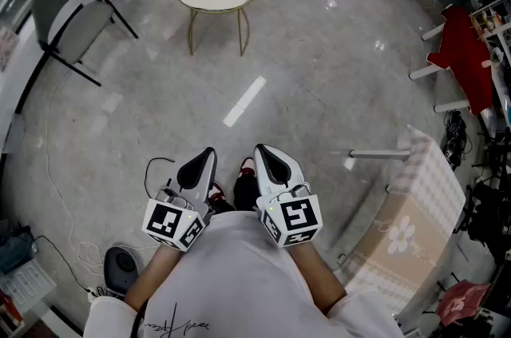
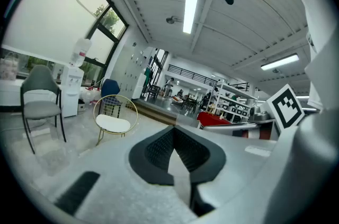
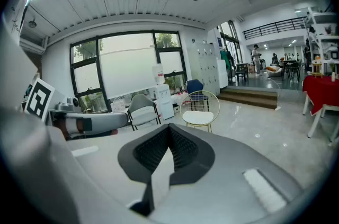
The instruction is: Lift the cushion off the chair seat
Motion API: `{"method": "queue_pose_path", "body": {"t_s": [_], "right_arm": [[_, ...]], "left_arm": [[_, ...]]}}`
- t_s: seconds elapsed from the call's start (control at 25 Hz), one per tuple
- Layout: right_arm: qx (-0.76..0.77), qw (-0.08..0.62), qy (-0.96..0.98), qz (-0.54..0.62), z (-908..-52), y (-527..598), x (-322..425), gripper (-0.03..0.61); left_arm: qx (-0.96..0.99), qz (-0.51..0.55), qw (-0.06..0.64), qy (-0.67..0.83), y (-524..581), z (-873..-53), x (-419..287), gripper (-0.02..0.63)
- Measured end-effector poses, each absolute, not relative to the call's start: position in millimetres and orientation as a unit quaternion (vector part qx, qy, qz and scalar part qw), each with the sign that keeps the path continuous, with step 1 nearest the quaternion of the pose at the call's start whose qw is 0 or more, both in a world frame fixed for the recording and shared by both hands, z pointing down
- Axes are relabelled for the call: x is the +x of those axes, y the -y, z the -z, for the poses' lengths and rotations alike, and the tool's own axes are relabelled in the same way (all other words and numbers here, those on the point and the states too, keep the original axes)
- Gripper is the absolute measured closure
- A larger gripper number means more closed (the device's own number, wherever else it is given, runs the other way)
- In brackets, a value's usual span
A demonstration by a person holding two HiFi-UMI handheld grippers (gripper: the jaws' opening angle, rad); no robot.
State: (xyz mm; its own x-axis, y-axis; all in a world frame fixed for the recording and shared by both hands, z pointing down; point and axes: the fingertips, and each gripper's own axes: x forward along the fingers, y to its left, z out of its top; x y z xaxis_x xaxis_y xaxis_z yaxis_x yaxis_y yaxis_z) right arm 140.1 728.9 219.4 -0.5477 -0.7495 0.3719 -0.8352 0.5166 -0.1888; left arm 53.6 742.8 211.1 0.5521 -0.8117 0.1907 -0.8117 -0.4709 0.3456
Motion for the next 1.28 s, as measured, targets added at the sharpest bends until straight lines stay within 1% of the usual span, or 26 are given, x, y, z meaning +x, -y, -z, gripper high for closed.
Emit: {"method": "queue_pose_path", "body": {"t_s": [0.16,0.4,0.64,1.04,1.28], "right_arm": [[0.452,0.115,0.868,-0.169,-208.4,-704.5,150.5,0.577],[0.434,0.105,0.878,-0.171,-205.5,-671.7,161.1,0.577],[0.416,0.114,0.883,-0.184,-213.2,-643.6,170.0,0.575],[0.421,0.129,0.869,-0.224,-243.9,-597.8,156.7,0.575],[0.424,0.142,0.866,-0.225,-249.7,-538.5,134.7,0.575]], "left_arm": [[0.865,-0.020,0.173,0.471,-721.9,-197.8,76.5,0.615],[0.850,-0.027,0.189,0.491,-688.5,-199.6,92.4,0.615],[0.821,-0.042,0.198,0.533,-657.9,-204.2,94.9,0.615],[0.786,-0.066,0.225,0.572,-613.6,-230.4,68.2,0.615],[0.797,-0.059,0.236,0.553,-551.8,-240.2,45.2,0.615]]}}
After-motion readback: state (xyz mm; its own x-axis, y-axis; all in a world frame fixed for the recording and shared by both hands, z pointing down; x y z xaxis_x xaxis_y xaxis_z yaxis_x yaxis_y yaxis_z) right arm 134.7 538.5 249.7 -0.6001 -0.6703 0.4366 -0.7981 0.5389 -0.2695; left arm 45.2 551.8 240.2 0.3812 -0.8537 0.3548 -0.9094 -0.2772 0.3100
